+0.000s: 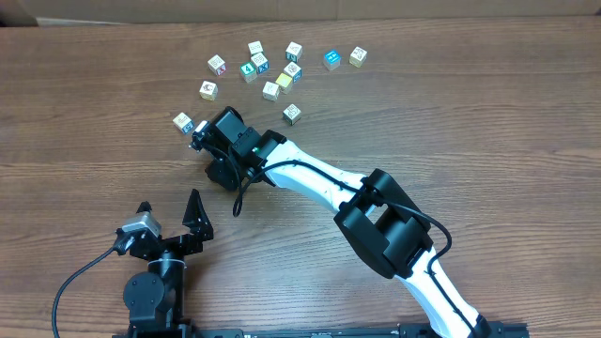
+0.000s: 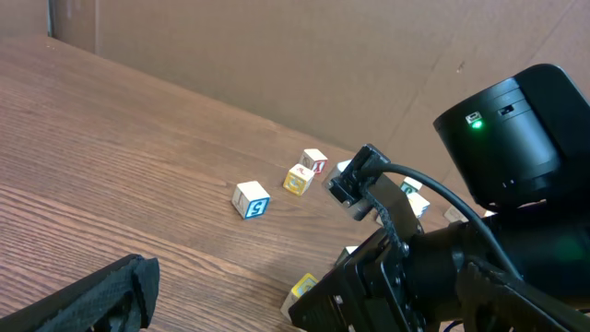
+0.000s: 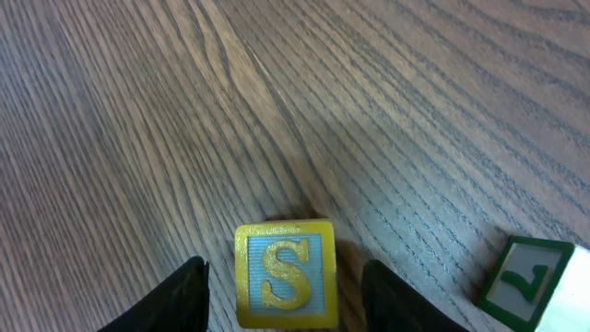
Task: Form a tower
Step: 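Close the right gripper on the yellow S block, then carry the S block right and lower it onto the table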
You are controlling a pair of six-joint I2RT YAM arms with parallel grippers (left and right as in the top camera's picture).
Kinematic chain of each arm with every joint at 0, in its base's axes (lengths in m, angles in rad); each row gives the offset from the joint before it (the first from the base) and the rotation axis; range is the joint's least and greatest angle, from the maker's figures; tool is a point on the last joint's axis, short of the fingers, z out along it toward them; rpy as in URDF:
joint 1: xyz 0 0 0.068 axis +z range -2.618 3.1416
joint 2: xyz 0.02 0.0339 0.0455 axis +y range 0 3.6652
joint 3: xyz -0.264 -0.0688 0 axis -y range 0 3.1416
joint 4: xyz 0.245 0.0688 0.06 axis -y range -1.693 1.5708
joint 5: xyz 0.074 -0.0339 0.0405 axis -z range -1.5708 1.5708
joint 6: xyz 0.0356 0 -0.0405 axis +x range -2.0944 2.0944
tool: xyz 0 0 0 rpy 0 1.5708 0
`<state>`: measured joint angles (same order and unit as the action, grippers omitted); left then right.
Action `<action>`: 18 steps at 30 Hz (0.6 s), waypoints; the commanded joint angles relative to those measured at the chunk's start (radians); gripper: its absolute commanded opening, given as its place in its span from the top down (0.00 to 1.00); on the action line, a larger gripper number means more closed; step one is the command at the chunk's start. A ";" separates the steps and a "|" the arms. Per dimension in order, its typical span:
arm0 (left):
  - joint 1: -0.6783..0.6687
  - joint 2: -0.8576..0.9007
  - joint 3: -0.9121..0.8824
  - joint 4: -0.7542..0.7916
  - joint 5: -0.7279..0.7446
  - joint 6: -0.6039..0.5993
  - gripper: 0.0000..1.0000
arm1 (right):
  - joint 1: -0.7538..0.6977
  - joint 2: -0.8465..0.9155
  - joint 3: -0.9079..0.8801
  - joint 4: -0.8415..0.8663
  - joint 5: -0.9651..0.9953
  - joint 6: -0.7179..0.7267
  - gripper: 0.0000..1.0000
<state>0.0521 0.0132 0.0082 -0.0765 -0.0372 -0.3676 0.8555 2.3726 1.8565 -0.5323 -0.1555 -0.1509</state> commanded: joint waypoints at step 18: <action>-0.003 -0.008 -0.003 0.002 0.005 -0.006 0.01 | 0.000 -0.101 -0.002 -0.022 0.048 0.154 0.75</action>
<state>0.0521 0.0132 0.0082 -0.0765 -0.0372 -0.3676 0.8555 2.3680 1.8561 -0.5400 -0.1497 -0.0460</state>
